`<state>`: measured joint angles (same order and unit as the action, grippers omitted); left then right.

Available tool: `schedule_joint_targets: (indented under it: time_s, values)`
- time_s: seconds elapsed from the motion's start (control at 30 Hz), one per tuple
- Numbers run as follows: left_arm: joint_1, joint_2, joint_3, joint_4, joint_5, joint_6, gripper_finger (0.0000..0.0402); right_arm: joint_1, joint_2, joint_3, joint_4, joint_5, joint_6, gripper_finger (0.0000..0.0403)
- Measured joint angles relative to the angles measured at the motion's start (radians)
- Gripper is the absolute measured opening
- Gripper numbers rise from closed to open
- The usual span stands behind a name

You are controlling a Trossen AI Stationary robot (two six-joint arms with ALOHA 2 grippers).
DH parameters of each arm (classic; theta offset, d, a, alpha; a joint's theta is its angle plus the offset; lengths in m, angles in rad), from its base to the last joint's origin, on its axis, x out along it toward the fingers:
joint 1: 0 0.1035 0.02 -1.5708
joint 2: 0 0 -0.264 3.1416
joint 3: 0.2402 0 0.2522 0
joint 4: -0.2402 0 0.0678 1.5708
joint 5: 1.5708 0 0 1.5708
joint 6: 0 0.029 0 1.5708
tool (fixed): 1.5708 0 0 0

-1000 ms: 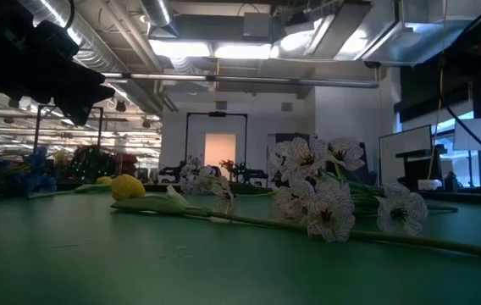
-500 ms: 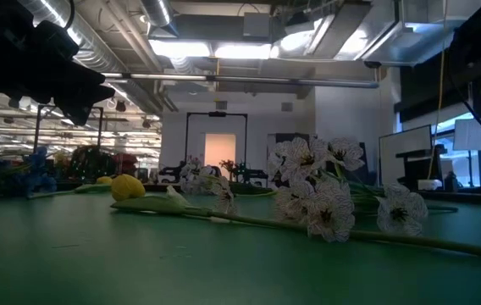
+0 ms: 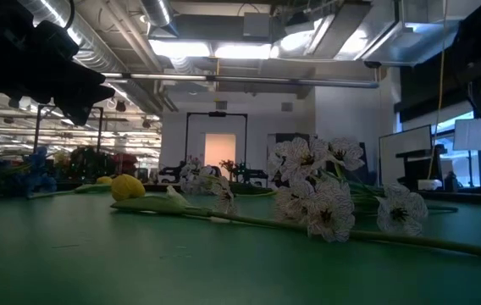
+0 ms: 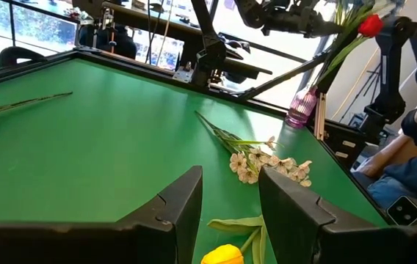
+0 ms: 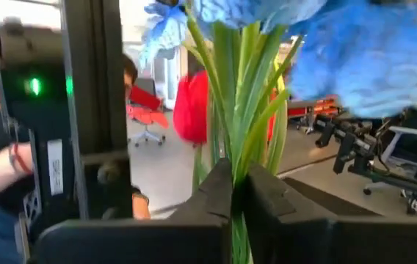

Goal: Sort flowers into vase by color
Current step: Put the right blue flowers into the purple vase, then move the white flower from the bottom to the top middle of the table

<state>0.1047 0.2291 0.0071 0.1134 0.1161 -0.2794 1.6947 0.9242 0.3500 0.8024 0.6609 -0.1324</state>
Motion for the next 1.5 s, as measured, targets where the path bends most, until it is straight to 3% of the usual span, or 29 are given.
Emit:
schedule_joint_targets:
  time_s: [0.27, 0.37, 0.63, 0.83, 1.1, 1.2, 1.3, 1.5]
  values:
    - [0.0, 0.0, 0.0, 0.0, 0.0, 0.0, 0.0132, 0.0, 0.028, 0.006, -0.005, 0.028, 0.121, 0.008]
    - [0.0, 0.0, 0.0, 0.0, 0.0, 0.0, 0.0132, 0.0, 0.01, 0.051, -0.094, 0.029, 0.186, 0.0108]
    - [0.0, 0.0, 0.0, 0.0, 0.0, 0.0, 0.0132, 0.0, -0.003, 0.268, -0.7, 0.051, 0.486, 0.0162]
    - [0.0, 0.0, 0.0, 0.0, 0.0, 0.0, 0.0132, 0.0, -0.003, 0.475, -1.203, -0.105, 0.833, 0.0173]
    - [0.0, 0.0, 0.0, 0.0, 0.0, 0.0, 0.0132, 0.0, -0.004, 0.739, -1.781, -0.234, 1.289, 0.0174]
    - [0.0, 0.0, 0.0, 0.0, 0.0, 0.0, 0.0132, 0.0, -0.004, 0.801, -1.921, -0.25, 1.391, 0.0174]
    - [0.0, 0.0, 0.0, 0.0, 0.0, 0.0, 0.0132, 0.0, -0.004, 0.833, -1.977, -0.207, 1.384, 0.0174]
    - [0.0, 0.0, 0.0, 0.0, 0.0, 0.0, 0.0132, -0.085, 0.002, 0.837, -2.132, 0.011, 1.352, 0.0174]
